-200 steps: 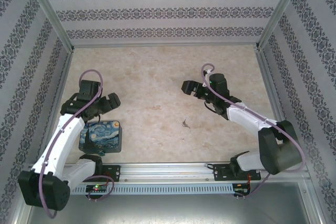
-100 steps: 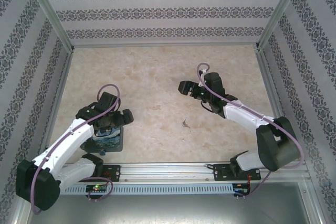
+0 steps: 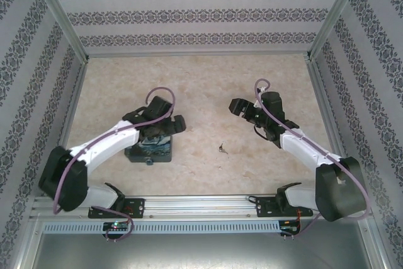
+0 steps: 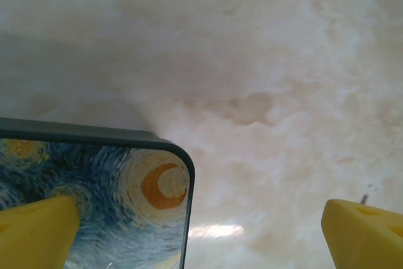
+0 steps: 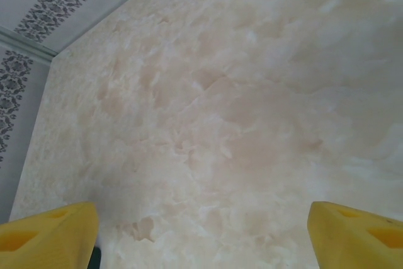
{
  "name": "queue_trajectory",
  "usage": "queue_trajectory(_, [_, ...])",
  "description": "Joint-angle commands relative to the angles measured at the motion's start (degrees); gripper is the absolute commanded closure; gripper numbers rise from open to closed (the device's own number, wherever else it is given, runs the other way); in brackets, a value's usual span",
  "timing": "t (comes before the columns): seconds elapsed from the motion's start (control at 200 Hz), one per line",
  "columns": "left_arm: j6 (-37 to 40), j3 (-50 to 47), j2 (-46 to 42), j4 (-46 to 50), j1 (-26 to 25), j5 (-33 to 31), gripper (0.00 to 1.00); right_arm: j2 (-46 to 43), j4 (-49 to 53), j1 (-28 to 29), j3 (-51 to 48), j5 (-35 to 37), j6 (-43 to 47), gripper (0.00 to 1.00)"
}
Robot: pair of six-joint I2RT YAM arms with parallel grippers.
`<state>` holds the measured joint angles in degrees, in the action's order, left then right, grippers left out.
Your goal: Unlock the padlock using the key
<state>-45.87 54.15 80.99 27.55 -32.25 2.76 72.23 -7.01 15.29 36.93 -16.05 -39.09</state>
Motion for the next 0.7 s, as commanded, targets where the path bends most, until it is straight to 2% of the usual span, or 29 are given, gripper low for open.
queue_trajectory(0.0, [-2.45, 4.98, 7.42, -3.94, -3.21, 1.72, 0.00, -2.53, 2.48, -0.36, -1.37, 1.05, -0.66, 0.07])
queue_trajectory(0.035, [-3.19, 7.08, 9.87, -4.88, -3.86, 2.10, 0.00, -3.01, 3.29, -0.40, -1.46, 1.81, -0.56, 0.02])
queue_trajectory(0.215, [-4.96, 21.40, 20.58, -6.28, -5.01, 4.08, 0.00, -5.04, 8.24, -0.50, -1.32, 5.50, -1.34, 0.02])
queue_trajectory(0.38, [-3.12, 29.23, 22.00, -3.26, -5.02, 4.82, 0.00, -6.89, 7.69, -0.28, -3.38, 3.09, -2.59, 0.02])
queue_trajectory(0.47, [-0.72, 28.96, 19.86, -1.25, -4.61, 3.30, 0.00, -7.53, 7.52, 0.68, -4.04, 2.62, -3.25, 0.02])
queue_trajectory(0.605, [2.10, 23.24, 14.83, -0.66, -1.83, 1.24, 0.01, -7.07, 7.01, 3.25, -3.99, 3.08, -4.00, 0.02])
queue_trajectory(0.695, [3.42, 18.28, 11.09, -0.66, 1.40, 0.92, 0.00, -5.91, 8.87, 5.36, -2.53, 7.40, -5.93, 0.02])
